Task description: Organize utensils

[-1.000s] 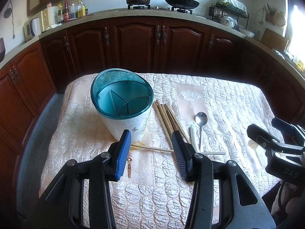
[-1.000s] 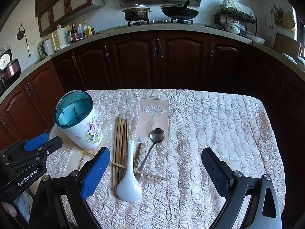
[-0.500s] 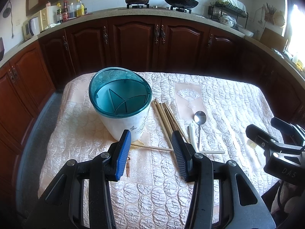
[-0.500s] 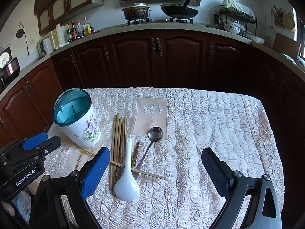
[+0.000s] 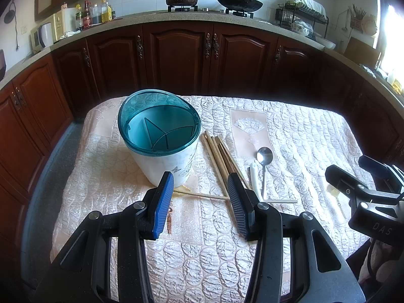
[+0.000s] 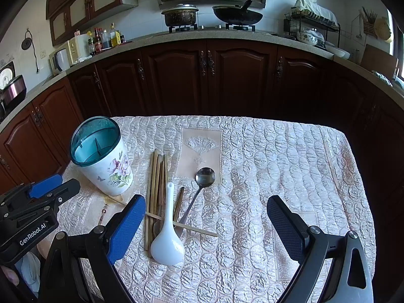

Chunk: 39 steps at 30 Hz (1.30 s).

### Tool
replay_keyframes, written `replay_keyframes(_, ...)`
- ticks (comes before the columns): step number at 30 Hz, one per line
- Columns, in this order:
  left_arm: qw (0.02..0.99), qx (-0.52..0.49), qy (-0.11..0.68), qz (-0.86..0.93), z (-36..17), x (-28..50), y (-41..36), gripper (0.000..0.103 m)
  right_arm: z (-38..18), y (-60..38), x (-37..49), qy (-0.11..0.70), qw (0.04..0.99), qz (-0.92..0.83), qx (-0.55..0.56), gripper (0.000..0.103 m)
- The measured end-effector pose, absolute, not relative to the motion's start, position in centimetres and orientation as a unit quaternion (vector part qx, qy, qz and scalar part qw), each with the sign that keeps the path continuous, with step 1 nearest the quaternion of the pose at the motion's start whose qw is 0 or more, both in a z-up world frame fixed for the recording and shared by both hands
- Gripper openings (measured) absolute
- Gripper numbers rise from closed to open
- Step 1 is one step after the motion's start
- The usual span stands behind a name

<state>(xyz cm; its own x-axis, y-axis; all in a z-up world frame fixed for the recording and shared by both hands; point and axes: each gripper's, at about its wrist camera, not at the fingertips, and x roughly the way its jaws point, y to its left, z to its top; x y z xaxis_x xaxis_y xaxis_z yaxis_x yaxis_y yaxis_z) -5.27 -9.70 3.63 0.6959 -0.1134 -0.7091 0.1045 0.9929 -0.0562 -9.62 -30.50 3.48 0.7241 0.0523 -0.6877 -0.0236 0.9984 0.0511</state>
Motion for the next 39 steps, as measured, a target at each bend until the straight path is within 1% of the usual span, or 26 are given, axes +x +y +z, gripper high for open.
replay_keyframes(39,0.920,-0.003,0.388,-0.060,3.62,-5.38,-9.79,0.044,3.14,-30.22,-9.56,0.381,0.924,0.023,0.014,0.096)
